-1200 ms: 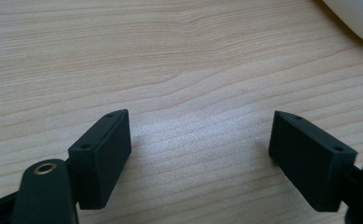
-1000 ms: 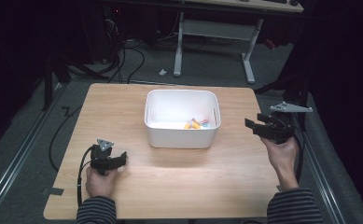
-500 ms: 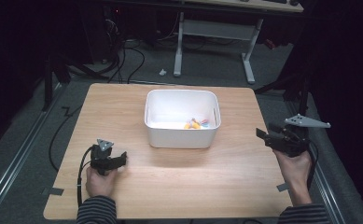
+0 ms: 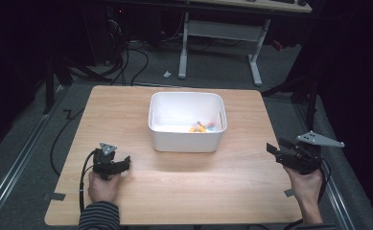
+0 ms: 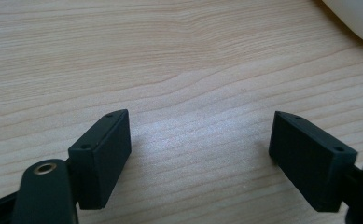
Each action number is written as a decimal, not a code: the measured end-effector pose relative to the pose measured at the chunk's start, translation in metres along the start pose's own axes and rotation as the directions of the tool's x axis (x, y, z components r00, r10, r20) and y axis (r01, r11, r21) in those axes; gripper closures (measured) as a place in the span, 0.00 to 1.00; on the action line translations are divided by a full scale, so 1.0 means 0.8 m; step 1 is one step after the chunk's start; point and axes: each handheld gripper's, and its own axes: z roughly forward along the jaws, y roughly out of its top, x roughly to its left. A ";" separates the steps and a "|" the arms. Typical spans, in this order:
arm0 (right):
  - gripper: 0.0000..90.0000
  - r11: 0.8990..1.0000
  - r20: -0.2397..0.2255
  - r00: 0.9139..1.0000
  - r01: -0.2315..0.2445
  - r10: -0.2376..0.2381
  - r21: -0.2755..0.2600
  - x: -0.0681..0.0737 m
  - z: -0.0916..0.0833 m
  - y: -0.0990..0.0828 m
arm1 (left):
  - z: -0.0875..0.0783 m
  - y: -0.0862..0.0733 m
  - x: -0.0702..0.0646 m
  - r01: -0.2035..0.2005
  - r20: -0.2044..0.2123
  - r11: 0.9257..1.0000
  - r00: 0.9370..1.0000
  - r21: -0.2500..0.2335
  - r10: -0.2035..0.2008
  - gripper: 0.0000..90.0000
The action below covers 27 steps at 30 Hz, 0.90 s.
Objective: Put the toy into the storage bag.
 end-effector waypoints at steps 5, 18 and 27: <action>0.47 1.000 -0.010 1.000 -0.007 0.006 -0.002 0.004 0.002 -0.008 | 0.000 0.000 0.000 0.000 0.000 1.000 1.000 0.000 0.000 0.24; 0.48 0.999 -0.043 0.999 -0.013 0.015 0.044 0.019 0.036 -0.035 | 0.000 0.000 0.000 0.000 0.000 1.000 1.000 0.000 0.000 0.24; 0.48 0.998 -0.059 0.998 -0.008 0.012 0.066 0.027 0.057 -0.048 | 0.000 0.000 0.000 -0.001 0.000 1.000 1.000 0.000 0.001 0.24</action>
